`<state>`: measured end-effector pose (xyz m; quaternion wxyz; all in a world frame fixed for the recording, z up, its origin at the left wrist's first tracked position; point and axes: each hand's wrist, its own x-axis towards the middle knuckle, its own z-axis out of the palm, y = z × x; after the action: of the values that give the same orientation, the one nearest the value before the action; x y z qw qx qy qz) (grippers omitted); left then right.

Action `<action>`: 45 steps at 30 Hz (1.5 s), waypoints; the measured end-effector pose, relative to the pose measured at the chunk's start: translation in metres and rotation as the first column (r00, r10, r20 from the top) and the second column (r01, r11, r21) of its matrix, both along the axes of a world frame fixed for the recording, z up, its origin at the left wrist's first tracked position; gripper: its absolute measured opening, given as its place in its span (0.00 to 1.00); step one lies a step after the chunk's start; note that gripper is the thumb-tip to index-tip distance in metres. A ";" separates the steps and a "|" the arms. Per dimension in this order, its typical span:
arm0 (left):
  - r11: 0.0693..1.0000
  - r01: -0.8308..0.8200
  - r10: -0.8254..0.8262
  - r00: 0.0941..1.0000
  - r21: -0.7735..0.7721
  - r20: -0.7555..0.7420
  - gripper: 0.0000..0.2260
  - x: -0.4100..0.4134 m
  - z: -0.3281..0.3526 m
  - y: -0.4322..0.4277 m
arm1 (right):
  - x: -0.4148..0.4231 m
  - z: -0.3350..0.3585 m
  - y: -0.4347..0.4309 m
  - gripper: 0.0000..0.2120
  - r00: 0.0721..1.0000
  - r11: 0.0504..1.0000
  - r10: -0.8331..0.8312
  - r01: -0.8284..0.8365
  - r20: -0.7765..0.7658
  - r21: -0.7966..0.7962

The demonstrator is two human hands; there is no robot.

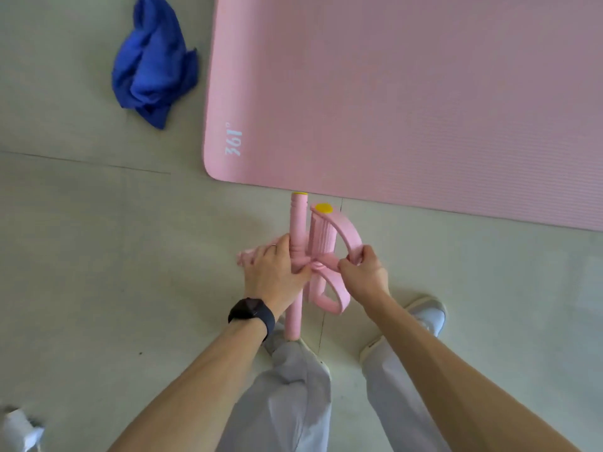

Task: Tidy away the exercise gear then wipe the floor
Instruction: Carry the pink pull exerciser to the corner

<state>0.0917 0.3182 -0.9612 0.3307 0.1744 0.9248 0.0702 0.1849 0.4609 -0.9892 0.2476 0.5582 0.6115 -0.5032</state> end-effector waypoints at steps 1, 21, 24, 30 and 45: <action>0.997 -0.046 0.044 0.999 0.065 0.029 0.19 -0.001 0.029 0.003 | 0.006 0.035 0.005 0.06 1.000 1.000 -0.005 0.005 -0.011 0.015; 0.680 0.245 -0.382 0.923 0.691 0.048 0.25 0.052 0.620 0.221 | 0.155 0.658 0.141 0.27 0.808 0.711 -0.261 0.531 -0.529 0.461; 0.580 0.364 -0.515 0.857 0.729 -0.019 0.26 0.071 0.659 0.250 | 0.205 0.685 0.134 0.25 0.740 0.591 -0.350 0.650 -0.574 0.477; 0.421 0.544 -0.739 0.670 0.726 -0.073 0.23 0.144 0.705 0.305 | 0.307 0.721 0.126 0.21 0.562 0.367 -0.498 0.826 -0.660 0.427; 0.075 0.609 -0.947 0.290 0.790 -0.134 0.20 0.478 0.769 0.478 | 0.592 0.779 0.209 0.27 0.409 -0.070 -0.587 0.834 -0.699 0.547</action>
<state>0.5697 0.7966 -0.1927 0.4015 0.7505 0.4524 0.2662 0.7773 0.6700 -0.2098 -0.4569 0.7616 0.3988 -0.2286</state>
